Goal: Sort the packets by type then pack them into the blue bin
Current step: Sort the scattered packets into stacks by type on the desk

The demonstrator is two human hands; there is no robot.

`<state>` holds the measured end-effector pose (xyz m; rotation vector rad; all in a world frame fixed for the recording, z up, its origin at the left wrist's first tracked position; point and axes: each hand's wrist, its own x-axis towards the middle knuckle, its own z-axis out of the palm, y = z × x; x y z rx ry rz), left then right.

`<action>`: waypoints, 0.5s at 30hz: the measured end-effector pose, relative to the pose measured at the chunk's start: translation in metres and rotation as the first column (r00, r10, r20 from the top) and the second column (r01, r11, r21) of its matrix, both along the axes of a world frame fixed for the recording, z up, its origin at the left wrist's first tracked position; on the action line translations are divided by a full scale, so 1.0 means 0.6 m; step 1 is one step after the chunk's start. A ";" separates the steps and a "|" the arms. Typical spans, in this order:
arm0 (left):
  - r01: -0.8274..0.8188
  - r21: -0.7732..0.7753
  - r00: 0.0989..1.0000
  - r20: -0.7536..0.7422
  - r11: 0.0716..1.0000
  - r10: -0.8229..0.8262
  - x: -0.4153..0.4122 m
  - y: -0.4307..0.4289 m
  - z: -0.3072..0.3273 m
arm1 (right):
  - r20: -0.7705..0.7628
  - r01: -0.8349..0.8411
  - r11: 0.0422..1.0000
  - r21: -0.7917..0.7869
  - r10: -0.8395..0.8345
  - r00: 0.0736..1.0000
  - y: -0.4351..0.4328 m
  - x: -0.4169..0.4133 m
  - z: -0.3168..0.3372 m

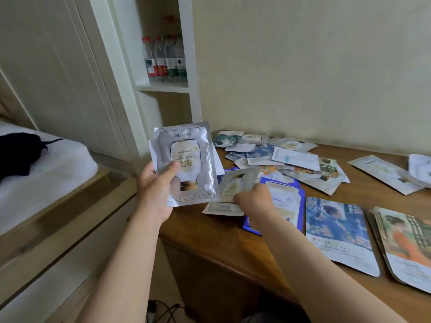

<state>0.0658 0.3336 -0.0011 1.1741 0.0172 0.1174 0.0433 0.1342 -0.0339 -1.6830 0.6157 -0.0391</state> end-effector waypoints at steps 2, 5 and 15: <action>0.011 -0.013 1.000 -0.006 1.000 -0.011 0.009 0.002 -0.009 | -0.005 -0.016 0.976 -0.216 0.015 1.000 -0.003 -0.003 0.001; 0.033 -0.019 0.999 -0.014 0.999 -0.034 0.016 -0.004 -0.020 | -0.033 -0.114 0.869 -0.481 0.112 0.993 -0.003 -0.016 0.012; 0.085 -0.012 0.996 -0.018 0.996 -0.085 0.020 -0.027 -0.034 | -0.270 -0.423 0.327 -0.845 0.420 0.866 0.020 -0.047 -0.006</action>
